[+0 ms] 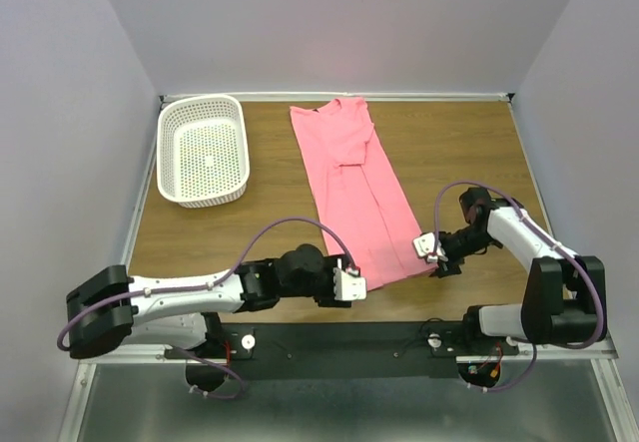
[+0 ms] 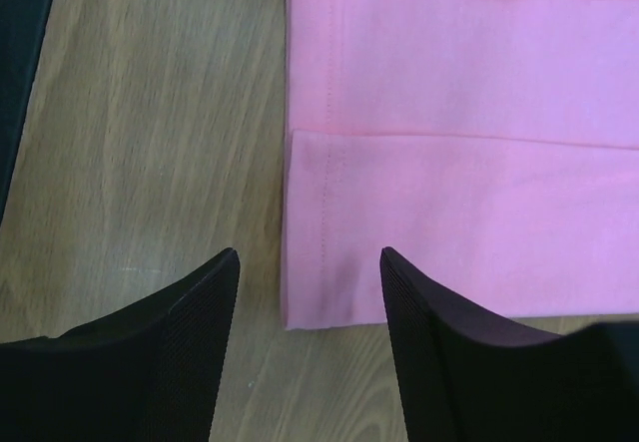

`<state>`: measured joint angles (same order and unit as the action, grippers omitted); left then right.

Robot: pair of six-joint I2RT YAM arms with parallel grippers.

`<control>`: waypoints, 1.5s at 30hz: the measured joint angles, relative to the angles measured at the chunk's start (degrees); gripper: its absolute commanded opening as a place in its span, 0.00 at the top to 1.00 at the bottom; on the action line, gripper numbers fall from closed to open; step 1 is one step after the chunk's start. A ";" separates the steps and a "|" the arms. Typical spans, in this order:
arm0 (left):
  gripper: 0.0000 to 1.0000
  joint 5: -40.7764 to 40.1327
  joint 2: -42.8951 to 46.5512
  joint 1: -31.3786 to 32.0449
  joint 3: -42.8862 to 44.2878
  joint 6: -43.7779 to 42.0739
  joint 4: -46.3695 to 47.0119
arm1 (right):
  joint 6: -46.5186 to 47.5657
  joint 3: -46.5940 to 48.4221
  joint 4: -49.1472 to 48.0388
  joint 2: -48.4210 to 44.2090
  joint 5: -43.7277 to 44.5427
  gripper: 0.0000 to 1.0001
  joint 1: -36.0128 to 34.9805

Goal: Fold and stack the t-shirts

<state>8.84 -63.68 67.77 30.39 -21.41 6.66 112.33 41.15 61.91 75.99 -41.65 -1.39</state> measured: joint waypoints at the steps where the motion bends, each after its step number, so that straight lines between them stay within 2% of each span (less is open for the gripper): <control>1: 0.34 -1.92 -1.05 1.88 -0.59 -0.50 -0.35 | 0.28 -0.59 -0.76 0.31 0.42 0.37 0.00; 5: 0.35 -7.32 -8.31 5.92 2.71 -2.08 1.49 | 0.70 -2.12 -2.86 0.70 1.16 0.41 -0.02; 11: 0.36 -10.62 -18.16 6.69 5.95 -4.35 3.08 | 0.76 -2.21 -5.40 2.08 1.18 0.42 0.24; 23: 0.40 -14.51 -28.52 8.52 10.10 -5.64 2.95 | 0.17 -1.53 -6.97 4.04 0.63 0.44 1.77; 26: 0.47 -15.82 -30.27 9.25 11.50 -5.81 3.39 | 0.17 -1.49 -7.04 4.04 0.61 0.43 2.34; 28: 0.57 -17.05 -31.17 9.42 12.09 -5.77 3.69 | 0.22 -1.53 -7.08 3.93 0.61 0.42 2.36; 33: 0.72 -18.64 -32.48 9.62 12.41 -5.81 4.04 | 0.26 -2.47 -7.41 3.37 0.63 0.39 2.36; 41: 0.78 -18.86 -32.04 9.62 11.78 -5.79 3.74 | 0.46 -4.15 -7.89 1.22 0.63 0.35 2.36; 45: 0.78 -18.86 -31.80 9.62 11.65 -5.81 3.43 | 0.42 -5.62 -8.41 -0.26 0.70 0.40 2.36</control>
<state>-10.02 -95.48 77.38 42.04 -27.22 10.09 112.75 35.53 53.49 75.72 -40.95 0.97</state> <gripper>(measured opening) 0.224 0.641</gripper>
